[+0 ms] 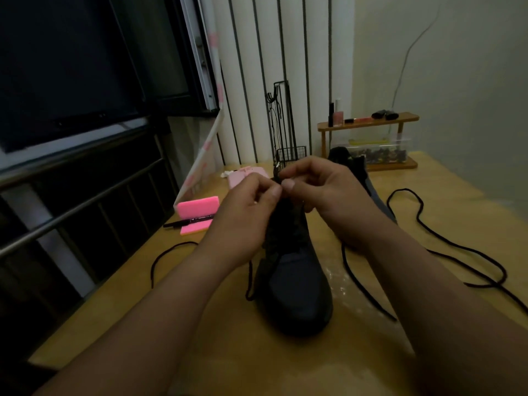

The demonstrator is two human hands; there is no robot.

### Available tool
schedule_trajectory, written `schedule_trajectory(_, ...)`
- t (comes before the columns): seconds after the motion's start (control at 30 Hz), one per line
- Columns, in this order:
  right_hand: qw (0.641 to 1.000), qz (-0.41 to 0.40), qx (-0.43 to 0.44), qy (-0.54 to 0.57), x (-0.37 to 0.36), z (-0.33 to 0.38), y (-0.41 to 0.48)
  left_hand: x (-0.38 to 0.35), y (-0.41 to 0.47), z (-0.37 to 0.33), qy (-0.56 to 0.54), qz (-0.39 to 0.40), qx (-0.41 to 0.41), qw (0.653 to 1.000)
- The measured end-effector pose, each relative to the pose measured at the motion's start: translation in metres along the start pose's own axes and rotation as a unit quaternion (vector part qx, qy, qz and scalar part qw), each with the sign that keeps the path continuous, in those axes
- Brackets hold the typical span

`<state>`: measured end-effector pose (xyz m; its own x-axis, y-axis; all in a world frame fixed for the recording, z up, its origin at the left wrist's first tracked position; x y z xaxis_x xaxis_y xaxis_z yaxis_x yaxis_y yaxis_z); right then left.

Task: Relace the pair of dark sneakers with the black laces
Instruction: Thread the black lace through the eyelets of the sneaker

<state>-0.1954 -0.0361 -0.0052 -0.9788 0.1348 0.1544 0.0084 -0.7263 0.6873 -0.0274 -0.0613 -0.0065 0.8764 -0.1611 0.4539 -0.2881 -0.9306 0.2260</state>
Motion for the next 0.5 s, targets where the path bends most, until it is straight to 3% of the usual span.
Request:
schedule_trajectory(0.13, 0.994, -0.078, -0.071, 0.000, 0.014, -0.018, 0.002, 0.011, 0.010, 0.015, -0.016, -0.075, 0.034, 0.996)
schedule_trajectory(0.23, 0.991, -0.048, -0.093, -0.088, 0.016, -0.031, 0.000, 0.015, 0.019, 0.020, -0.070, -0.141, 0.025, 0.987)
schedule_trajectory(0.37, 0.985, 0.059, -0.061, -0.149, -0.004, -0.035, -0.005, -0.005, 0.026, 0.017, -0.074, -0.079, -0.009, 0.994)
schedule_trajectory(0.5, 0.985, 0.020, -0.085, -0.148, -0.005, -0.042, -0.005, -0.019, 0.034, 0.029, -0.032, -0.079, -0.041, 0.995)
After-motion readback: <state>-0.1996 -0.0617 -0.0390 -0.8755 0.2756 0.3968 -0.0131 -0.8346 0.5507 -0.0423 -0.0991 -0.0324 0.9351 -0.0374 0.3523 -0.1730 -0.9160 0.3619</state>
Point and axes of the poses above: each hand's wrist, its own y-axis towards the middle knuckle, its own x-axis out of the back of the hand, z = x × y, the point moved 2 cm from there along y, towards the middle knuckle, and after that the axes turned 15 degrees about x, right-handed, at the moved point
